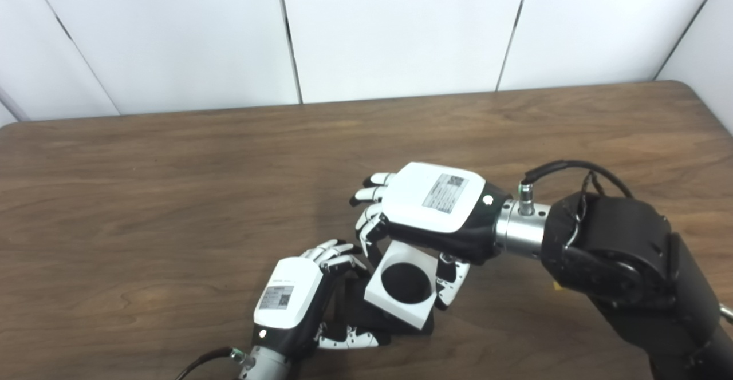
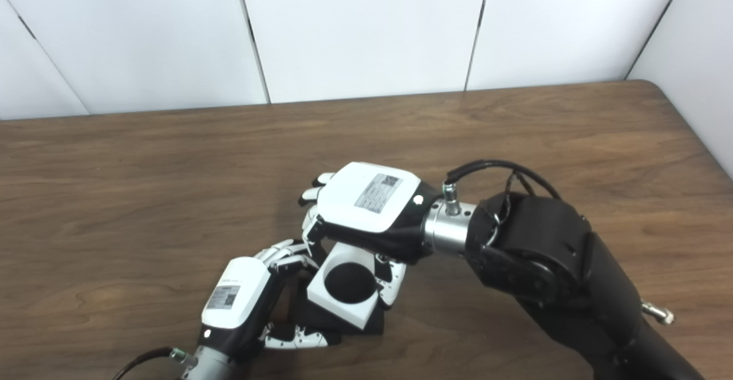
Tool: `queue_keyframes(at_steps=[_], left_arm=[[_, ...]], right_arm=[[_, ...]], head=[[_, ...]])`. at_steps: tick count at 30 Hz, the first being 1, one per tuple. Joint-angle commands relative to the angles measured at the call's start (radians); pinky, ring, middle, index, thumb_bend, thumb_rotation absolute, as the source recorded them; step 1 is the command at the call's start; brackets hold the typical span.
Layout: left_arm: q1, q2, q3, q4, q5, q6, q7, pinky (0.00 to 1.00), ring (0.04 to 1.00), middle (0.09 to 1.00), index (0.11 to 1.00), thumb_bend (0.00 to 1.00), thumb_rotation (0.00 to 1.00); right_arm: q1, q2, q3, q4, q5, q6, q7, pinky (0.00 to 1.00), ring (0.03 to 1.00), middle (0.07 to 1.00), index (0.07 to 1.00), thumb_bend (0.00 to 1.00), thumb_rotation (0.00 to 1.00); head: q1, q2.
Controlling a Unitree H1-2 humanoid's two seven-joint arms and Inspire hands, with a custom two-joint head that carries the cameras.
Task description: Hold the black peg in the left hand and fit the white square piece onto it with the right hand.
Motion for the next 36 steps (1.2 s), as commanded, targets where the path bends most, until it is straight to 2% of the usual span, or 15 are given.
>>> queue_keyframes(at_steps=[1,16,22,28,34,35,36], left_arm=[[0.017,-0.001,-0.015,0.001,-0.005,0.007,-0.032,0.77,0.861,0.805,0.488,0.51,0.05],[0.015,-0.003,-0.024,-0.009,0.001,0.023,-0.048,0.79,0.862,0.801,0.489,0.51,0.05],[0.013,-0.004,-0.024,-0.007,-0.005,0.021,-0.043,0.78,0.858,0.797,0.488,0.51,0.05],[0.012,-0.005,-0.027,-0.006,-0.001,0.023,-0.042,0.79,0.856,0.795,0.488,0.51,0.05],[0.012,-0.006,-0.029,-0.008,-0.002,0.026,-0.043,0.80,0.859,0.797,0.488,0.51,0.05],[0.012,-0.006,-0.029,-0.008,0.000,0.025,-0.041,0.79,0.858,0.797,0.488,0.51,0.05],[0.011,-0.006,-0.030,-0.007,0.002,0.025,-0.041,0.79,0.857,0.796,0.488,0.51,0.05]], right_arm=[[-0.014,0.013,-0.006,-0.002,-0.016,-0.030,-0.031,0.96,0.901,0.755,0.482,0.52,0.13],[-0.007,0.026,-0.017,0.042,-0.033,-0.096,-0.037,0.95,0.899,0.739,0.482,0.52,0.13],[-0.020,0.021,-0.025,0.062,-0.029,-0.084,-0.018,0.93,0.908,0.742,0.482,0.52,0.13],[-0.009,0.015,-0.043,0.084,-0.011,-0.099,-0.047,0.90,0.903,0.746,0.482,0.52,0.13],[-0.019,0.011,-0.028,0.077,-0.049,-0.094,-0.002,0.91,0.911,0.765,0.490,0.53,0.15],[-0.019,0.011,-0.026,0.075,-0.057,-0.093,0.005,0.91,0.910,0.768,0.553,0.73,0.19],[-0.018,0.012,-0.025,0.073,-0.064,-0.091,0.011,0.90,0.913,0.777,0.605,0.86,0.24]], head=[[-0.001,0.001],[0.004,0.010],[0.004,0.012],[0.005,0.013],[0.008,0.015],[0.010,0.015],[0.010,0.016]])
